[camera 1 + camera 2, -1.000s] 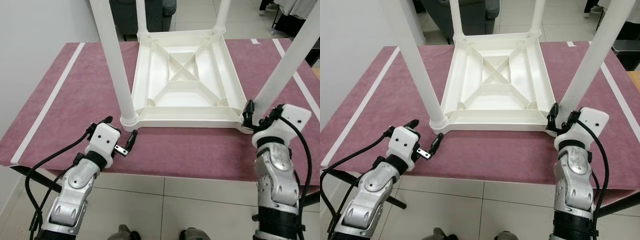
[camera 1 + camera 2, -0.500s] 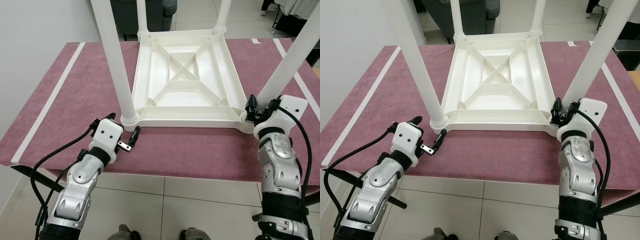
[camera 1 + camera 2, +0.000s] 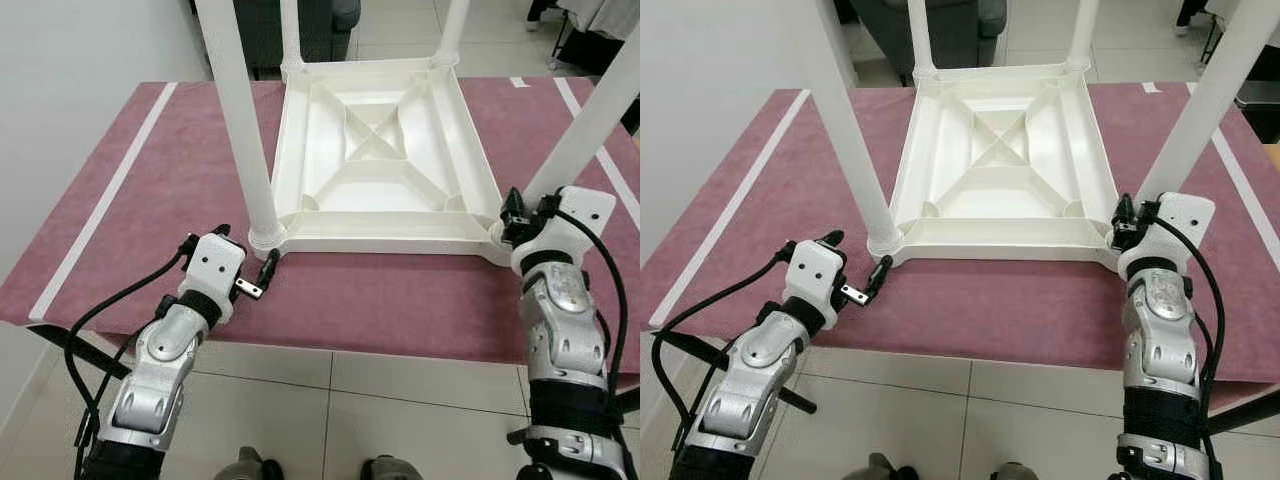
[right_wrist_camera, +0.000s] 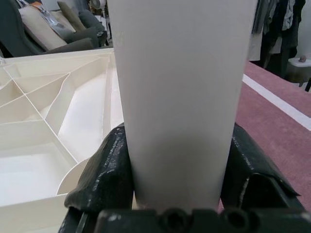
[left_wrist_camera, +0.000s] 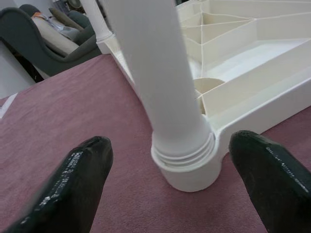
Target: Building children table
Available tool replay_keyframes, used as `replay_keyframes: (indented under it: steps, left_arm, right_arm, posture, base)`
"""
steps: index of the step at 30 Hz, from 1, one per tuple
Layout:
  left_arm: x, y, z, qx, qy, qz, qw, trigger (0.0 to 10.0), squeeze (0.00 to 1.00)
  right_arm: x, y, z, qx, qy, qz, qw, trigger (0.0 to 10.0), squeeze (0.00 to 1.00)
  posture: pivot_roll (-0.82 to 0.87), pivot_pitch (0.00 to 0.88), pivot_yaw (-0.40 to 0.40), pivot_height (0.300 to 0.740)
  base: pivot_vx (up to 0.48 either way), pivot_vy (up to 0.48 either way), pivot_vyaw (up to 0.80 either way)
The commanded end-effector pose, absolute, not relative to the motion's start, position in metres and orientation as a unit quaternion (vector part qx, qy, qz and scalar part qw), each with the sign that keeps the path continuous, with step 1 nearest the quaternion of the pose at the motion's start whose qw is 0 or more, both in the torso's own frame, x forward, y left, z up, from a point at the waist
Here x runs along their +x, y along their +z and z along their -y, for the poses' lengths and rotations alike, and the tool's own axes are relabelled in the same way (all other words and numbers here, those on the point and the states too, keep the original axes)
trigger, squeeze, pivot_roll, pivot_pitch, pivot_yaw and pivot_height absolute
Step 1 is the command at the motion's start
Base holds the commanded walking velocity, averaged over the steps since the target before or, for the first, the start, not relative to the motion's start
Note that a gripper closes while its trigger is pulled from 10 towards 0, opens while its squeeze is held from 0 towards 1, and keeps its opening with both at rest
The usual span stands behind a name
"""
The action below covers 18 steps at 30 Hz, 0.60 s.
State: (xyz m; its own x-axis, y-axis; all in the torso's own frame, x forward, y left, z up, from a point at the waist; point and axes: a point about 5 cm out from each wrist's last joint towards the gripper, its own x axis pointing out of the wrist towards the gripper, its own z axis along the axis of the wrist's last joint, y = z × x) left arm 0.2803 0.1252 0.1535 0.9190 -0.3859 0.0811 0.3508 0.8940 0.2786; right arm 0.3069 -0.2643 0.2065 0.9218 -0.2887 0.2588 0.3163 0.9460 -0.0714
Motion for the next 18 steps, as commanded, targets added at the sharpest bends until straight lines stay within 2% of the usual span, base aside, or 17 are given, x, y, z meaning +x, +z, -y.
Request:
replay_keyframes:
  steps: [1, 5, 7, 11, 18]
  left_arm:
    - [0.285, 0.150, -0.135, 0.133, -0.129, 0.059, 0.981, 10.0, 0.00]
    - [0.302, 0.161, -0.125, 0.140, -0.122, 0.079, 0.979, 10.0, 0.00]
    - [0.302, 0.161, -0.125, 0.140, -0.122, 0.079, 0.979, 10.0, 0.00]
    - [0.314, 0.172, -0.105, 0.109, -0.155, 0.087, 0.978, 10.0, 0.00]
    - [0.320, 0.178, -0.092, 0.069, -0.173, 0.084, 0.979, 10.0, 0.00]
  right_arm:
    - [0.305, 0.232, 0.264, -0.074, -0.159, 0.176, 0.969, 0.0, 0.00]
    - [0.297, 0.268, 0.260, -0.146, -0.161, 0.238, 0.947, 0.0, 0.00]
    - [0.297, 0.268, 0.260, -0.146, -0.161, 0.238, 0.947, 0.0, 0.00]
    - [0.288, 0.294, 0.259, -0.200, -0.164, 0.282, 0.924, 0.0, 0.00]
    - [0.281, 0.309, 0.254, -0.236, -0.162, 0.308, 0.907, 0.0, 0.00]
  posture:
    - [-0.09, 0.098, 0.118, 0.740]
    - [-0.10, 0.093, 0.116, 0.740]
    - [-0.10, 0.093, 0.116, 0.740]
    - [-0.12, 0.092, 0.122, 0.740]
    - [-0.13, 0.092, 0.128, 0.740]
  base:
    - [0.000, 0.000, 0.00]
    - [0.000, 0.000, 0.00]
    - [0.000, 0.000, 0.00]
    - [0.000, 0.000, 0.00]
    - [0.000, 0.000, 0.00]
